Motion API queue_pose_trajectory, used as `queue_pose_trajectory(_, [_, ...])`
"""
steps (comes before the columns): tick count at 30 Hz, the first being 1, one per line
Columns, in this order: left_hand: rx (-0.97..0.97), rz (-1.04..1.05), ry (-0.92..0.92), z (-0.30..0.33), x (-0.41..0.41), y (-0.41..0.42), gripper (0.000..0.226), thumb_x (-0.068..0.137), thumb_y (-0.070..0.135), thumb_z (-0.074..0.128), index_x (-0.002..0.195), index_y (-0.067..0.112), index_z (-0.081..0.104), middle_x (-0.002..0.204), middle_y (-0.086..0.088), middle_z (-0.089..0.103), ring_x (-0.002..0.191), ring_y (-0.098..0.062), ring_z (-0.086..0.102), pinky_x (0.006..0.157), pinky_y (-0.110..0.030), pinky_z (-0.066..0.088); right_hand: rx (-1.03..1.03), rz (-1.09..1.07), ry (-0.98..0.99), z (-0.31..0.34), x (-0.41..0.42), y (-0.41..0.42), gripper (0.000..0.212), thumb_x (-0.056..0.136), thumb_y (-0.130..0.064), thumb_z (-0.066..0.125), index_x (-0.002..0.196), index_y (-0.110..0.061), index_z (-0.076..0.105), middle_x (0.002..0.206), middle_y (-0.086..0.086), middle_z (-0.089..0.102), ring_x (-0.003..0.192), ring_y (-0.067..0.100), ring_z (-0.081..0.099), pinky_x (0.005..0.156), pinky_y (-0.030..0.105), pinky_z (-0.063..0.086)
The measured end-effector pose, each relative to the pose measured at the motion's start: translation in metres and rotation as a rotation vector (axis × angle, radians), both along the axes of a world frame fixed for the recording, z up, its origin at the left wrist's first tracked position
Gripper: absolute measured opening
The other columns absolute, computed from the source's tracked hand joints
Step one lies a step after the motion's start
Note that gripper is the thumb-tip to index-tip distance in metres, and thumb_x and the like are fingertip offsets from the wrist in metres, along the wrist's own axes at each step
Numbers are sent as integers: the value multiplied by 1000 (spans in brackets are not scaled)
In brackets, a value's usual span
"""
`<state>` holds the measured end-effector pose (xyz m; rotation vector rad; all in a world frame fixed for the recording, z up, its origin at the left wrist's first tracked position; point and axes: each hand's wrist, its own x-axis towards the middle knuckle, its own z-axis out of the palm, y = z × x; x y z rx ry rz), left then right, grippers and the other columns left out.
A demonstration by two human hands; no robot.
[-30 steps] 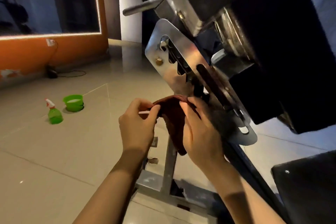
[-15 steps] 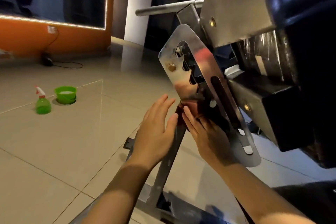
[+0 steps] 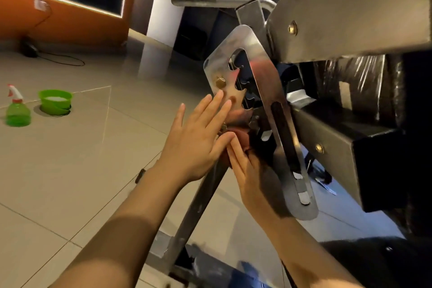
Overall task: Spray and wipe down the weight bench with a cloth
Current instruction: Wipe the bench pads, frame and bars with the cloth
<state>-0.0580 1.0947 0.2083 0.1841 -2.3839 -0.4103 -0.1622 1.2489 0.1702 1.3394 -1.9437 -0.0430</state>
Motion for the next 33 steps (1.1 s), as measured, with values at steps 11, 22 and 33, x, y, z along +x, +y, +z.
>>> queue_pose_trajectory(11, [-53,-25,94,-16,-31,-7,61,96,55,6,152,31,-4,161,8,-10,148,-11,-15,120,-44,-2,-291,-6,150,70,37,6,52,93,-16,36,143,-3,35,154,14,28,125,33,46,102,39,41])
queue_pose_trajectory(22, [-153,9,64,-11,-19,-9,61,97,52,6,150,24,8,160,3,2,148,-17,0,118,-45,12,-339,-165,101,69,2,-12,56,96,-23,33,149,-3,32,157,15,26,130,37,46,104,44,46])
queue_pose_trajectory(33, [-94,-9,-36,-4,-15,-2,71,80,62,-15,144,31,-19,150,11,-33,141,-9,-26,115,-32,-11,-333,-56,72,88,6,-28,54,94,-26,37,142,0,44,151,17,39,127,34,49,106,41,37])
